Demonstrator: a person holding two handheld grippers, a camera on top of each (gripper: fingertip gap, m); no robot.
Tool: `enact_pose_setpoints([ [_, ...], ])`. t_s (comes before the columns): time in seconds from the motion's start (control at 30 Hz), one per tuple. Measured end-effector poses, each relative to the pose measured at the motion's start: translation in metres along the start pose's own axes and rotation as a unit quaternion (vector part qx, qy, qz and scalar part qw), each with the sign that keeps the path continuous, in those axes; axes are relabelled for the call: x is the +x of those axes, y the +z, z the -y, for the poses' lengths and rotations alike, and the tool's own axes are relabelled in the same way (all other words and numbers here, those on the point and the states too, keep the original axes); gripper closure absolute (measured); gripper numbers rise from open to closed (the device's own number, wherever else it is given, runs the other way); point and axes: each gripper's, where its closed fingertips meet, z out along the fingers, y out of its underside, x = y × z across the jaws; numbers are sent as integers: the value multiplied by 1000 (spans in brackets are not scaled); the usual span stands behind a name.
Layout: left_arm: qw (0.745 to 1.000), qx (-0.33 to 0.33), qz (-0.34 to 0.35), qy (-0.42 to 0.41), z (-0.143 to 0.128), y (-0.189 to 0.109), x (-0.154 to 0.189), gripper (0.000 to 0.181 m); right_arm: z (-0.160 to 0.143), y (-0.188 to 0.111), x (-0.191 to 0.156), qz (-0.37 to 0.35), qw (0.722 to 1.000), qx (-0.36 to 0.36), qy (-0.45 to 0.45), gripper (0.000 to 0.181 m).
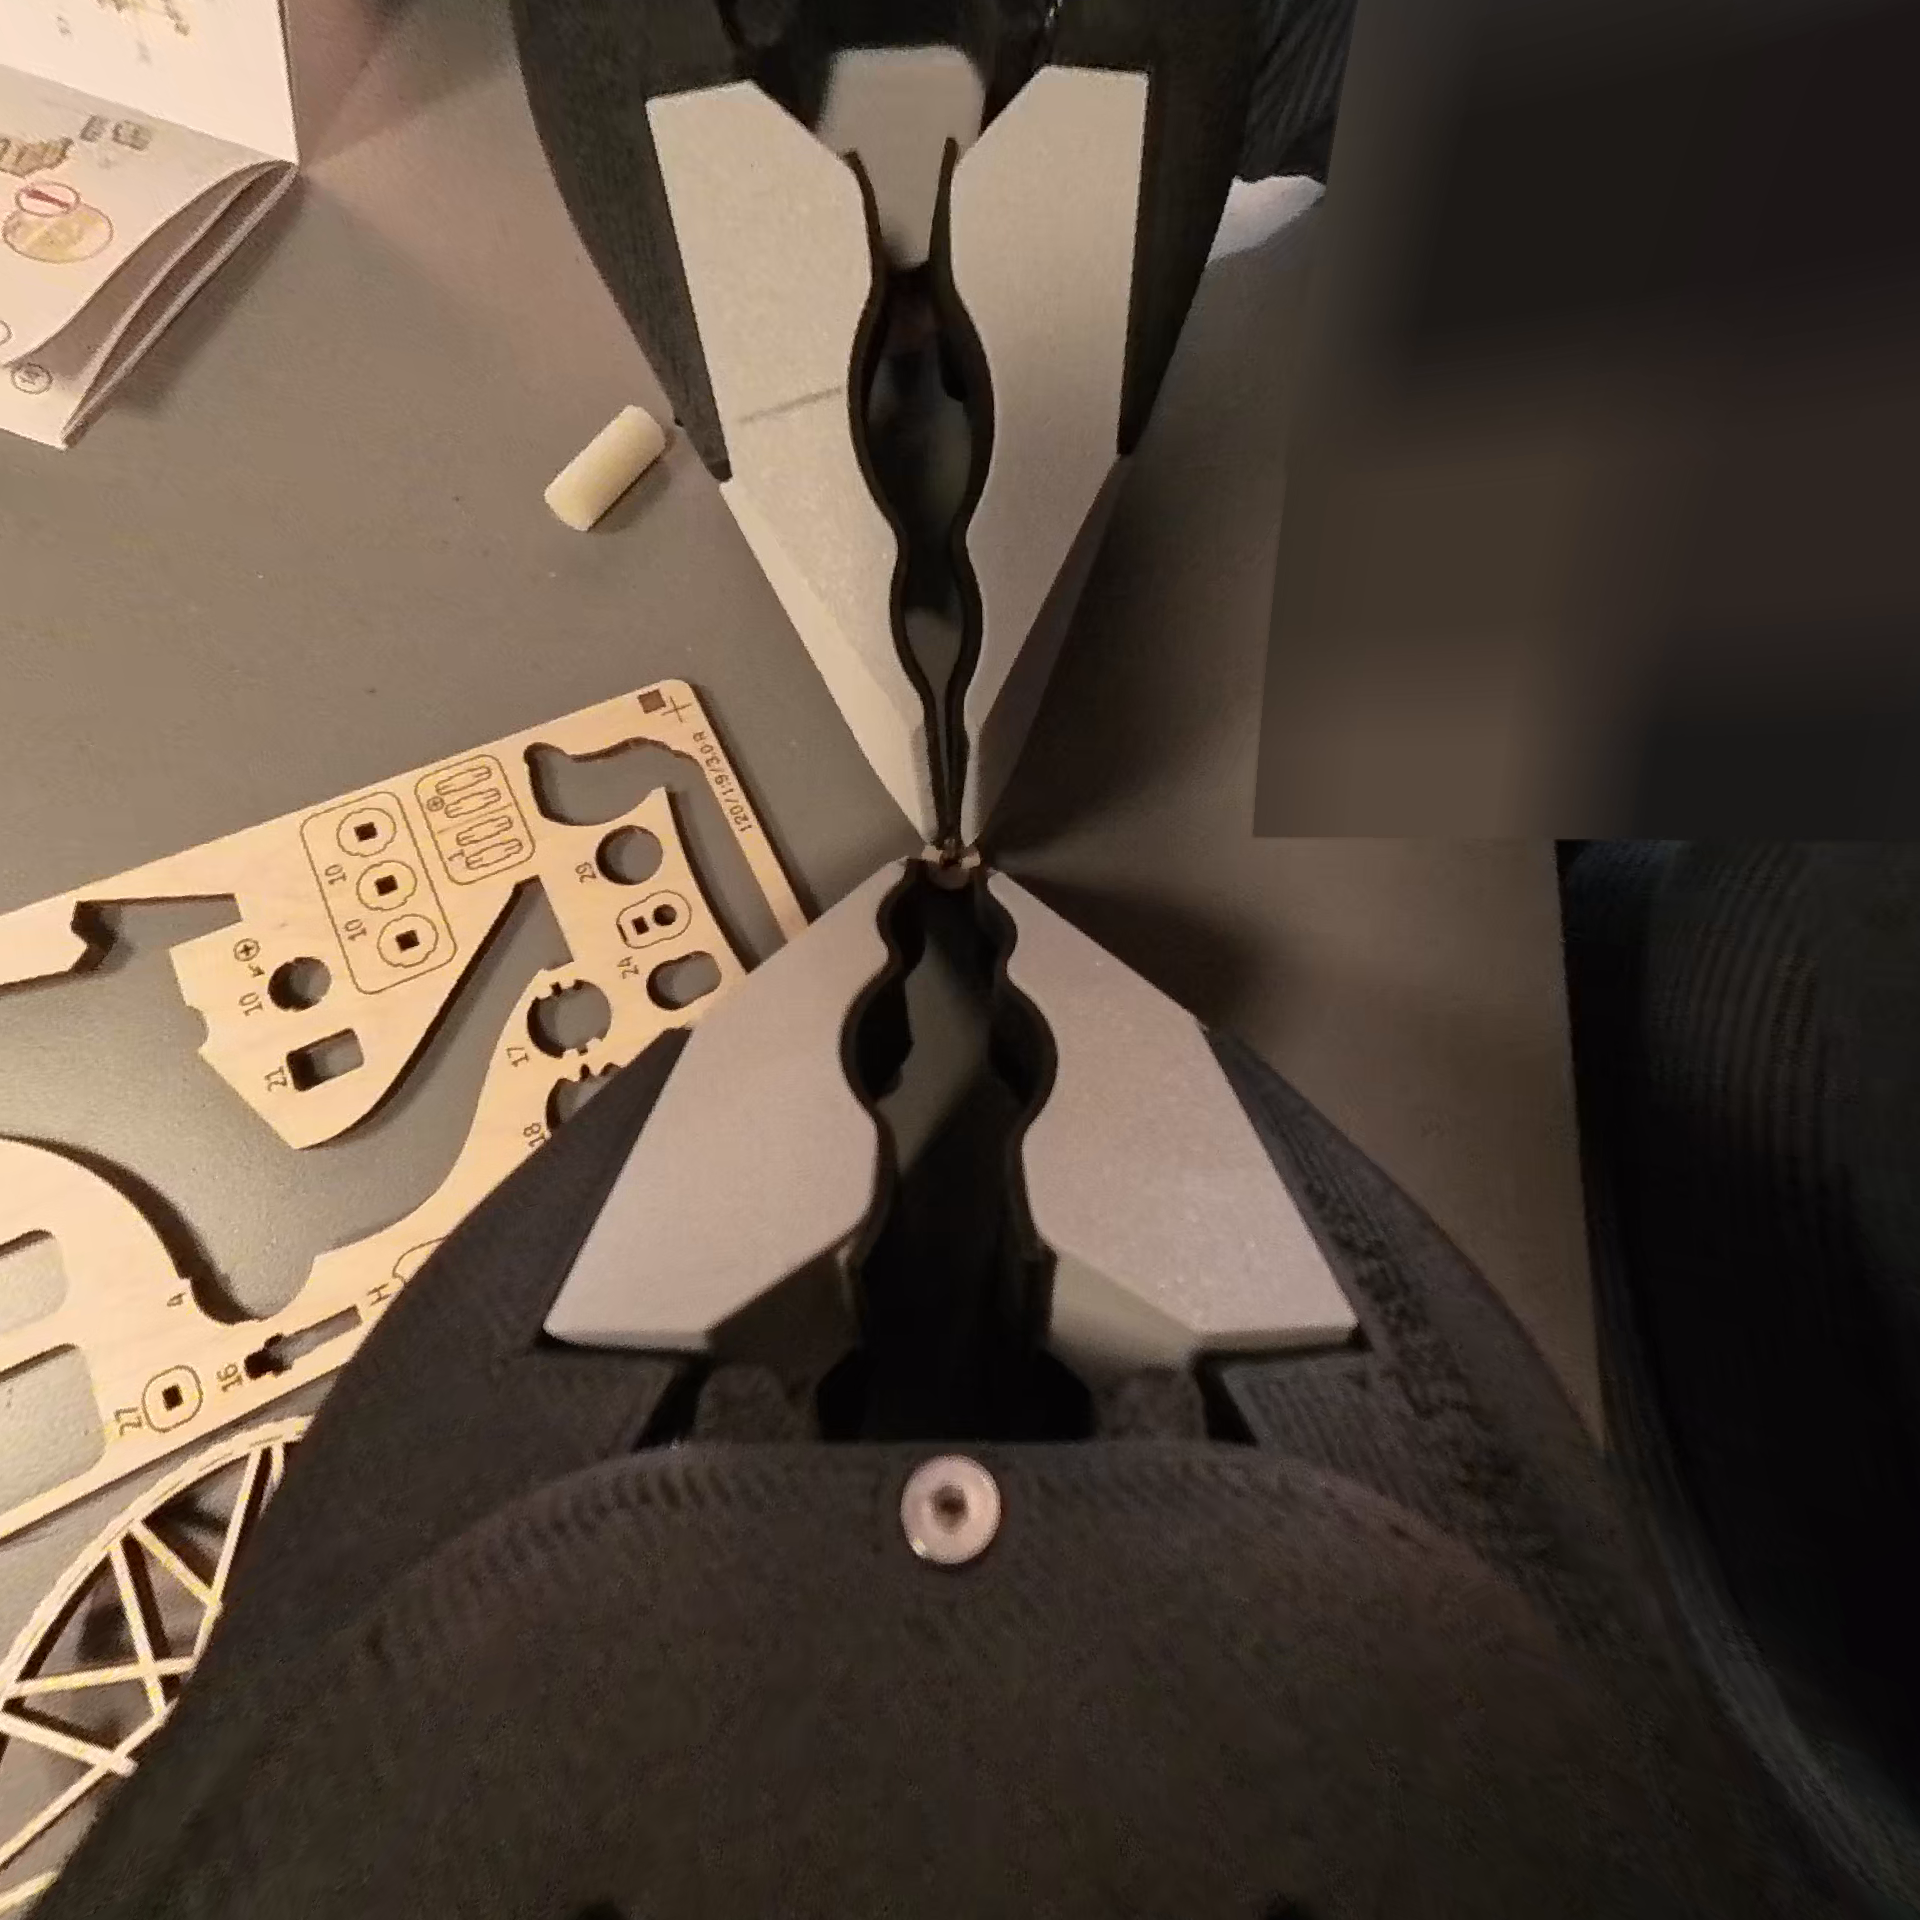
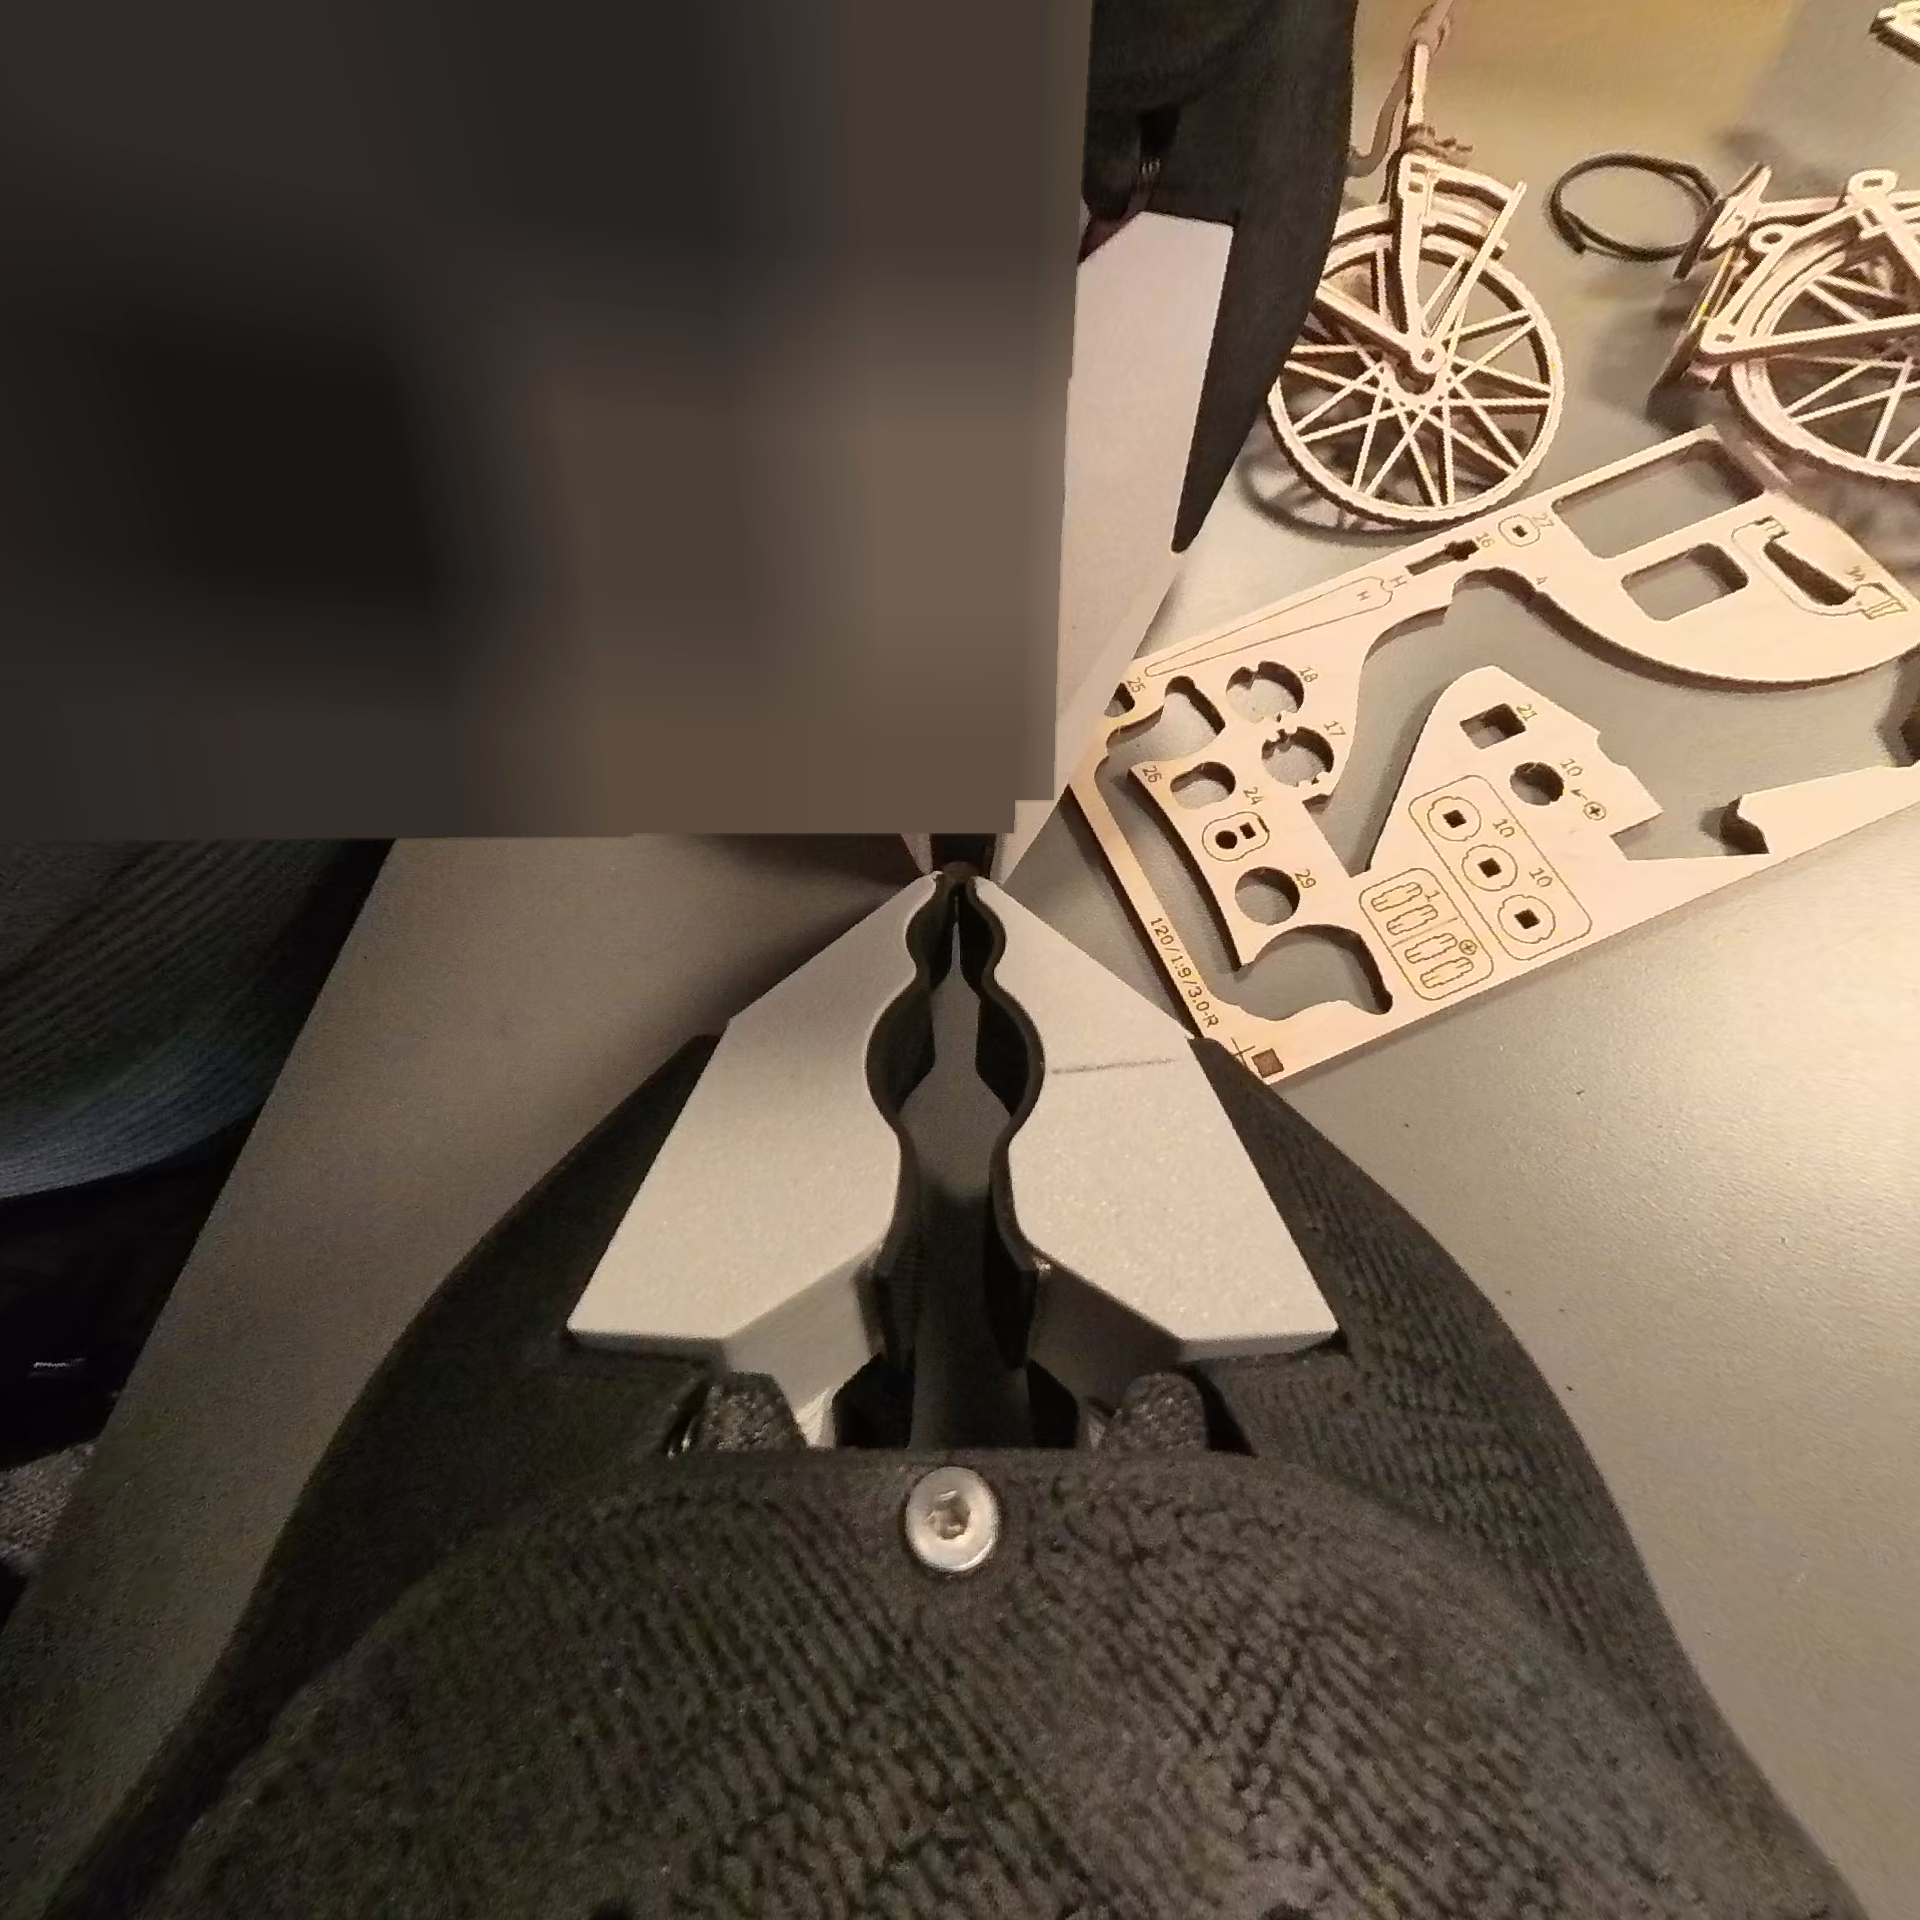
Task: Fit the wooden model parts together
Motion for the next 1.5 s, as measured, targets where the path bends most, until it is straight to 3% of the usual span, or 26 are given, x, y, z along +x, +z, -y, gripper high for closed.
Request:
enact_pose_setpoints([
  [0.67,1000,0,-2,1,1,1,1,173,-1,4,-1,-6,1000,-7,2,181],
  [0.83,1000,0,2,0,1,1,0,173,-1,4,0,-43,999,-22,-24,181],
  [1.23,1000,3,0,-9,2,1,0,174,0,3,1,-24,999,-4,21,181],
  [1.5,996,26,-51,-62,5,-6,5,161,-1,-3,7,-23,999,7,43,181],
])
